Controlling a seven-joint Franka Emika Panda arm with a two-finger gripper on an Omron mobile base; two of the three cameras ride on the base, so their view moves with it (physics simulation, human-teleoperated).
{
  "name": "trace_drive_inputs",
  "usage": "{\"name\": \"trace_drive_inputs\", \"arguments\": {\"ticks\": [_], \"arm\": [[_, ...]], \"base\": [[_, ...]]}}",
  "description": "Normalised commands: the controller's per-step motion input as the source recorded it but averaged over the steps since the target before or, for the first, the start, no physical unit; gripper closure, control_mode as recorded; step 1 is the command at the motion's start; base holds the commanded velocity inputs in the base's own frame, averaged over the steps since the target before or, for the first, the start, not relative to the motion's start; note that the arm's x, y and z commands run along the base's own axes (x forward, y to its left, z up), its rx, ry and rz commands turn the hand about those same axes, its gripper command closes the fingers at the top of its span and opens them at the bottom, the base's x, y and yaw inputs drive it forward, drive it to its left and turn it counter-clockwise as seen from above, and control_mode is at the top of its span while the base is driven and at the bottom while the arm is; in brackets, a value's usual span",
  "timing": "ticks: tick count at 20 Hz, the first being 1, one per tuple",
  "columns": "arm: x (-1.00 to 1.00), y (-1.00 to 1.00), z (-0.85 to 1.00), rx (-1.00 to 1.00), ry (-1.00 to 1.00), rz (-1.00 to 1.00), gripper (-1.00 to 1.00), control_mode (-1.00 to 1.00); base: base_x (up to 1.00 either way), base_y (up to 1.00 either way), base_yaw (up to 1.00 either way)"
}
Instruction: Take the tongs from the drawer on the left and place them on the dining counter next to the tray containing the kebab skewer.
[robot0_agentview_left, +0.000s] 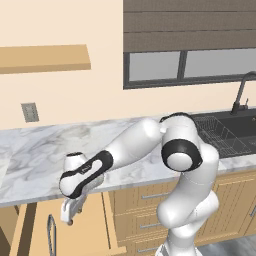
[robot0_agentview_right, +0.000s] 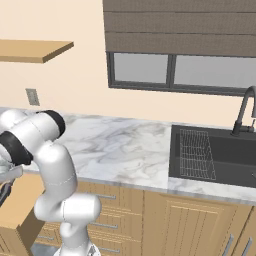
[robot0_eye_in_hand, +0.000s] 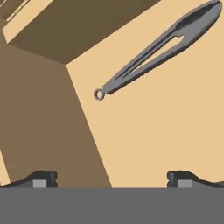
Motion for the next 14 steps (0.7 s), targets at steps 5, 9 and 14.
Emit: {"name": "trace_drive_inputs", "arguments": {"ticks": [5,9,14], "arm": [[0.0,0.31,-0.2,0.0,0.07,-0.33,-1.0,-1.0],[0.0,0.35,-0.07,-0.02,0.01,-0.33,-1.0,-1.0],[0.03,0.27,-0.07,-0.14,0.09,-0.27,-1.0,-1.0]], "base": [[0.0,0.0,0.0],[0.0,0.0,0.0],[0.0,0.0,0.0]]}}
